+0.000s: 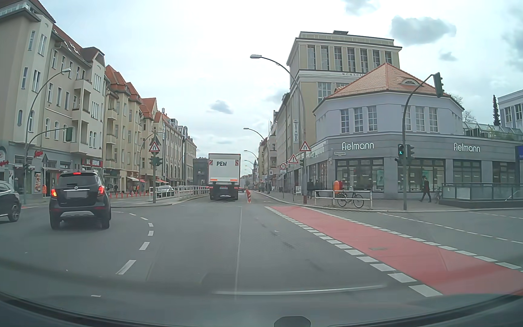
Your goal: Follow the waypoints while adhering to traffic rules and regulations
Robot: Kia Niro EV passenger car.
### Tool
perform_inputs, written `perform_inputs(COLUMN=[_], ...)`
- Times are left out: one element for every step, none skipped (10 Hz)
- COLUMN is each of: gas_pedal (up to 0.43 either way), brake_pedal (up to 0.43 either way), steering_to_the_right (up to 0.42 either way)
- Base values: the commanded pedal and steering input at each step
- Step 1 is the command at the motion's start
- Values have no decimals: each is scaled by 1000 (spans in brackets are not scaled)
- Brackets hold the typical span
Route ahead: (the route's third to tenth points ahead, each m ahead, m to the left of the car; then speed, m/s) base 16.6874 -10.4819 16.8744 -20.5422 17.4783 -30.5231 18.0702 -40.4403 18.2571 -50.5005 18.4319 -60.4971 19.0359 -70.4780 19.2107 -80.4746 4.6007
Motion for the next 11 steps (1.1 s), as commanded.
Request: perform_inputs(gas_pedal=[0,0,0,0,0,0,0,0,0,0,0], brake_pedal=[213,213,213,207,207,226,232,244,250,256,256], steering_to_the_right=[186,212,239,249,253,269,291,307,331,355,369])
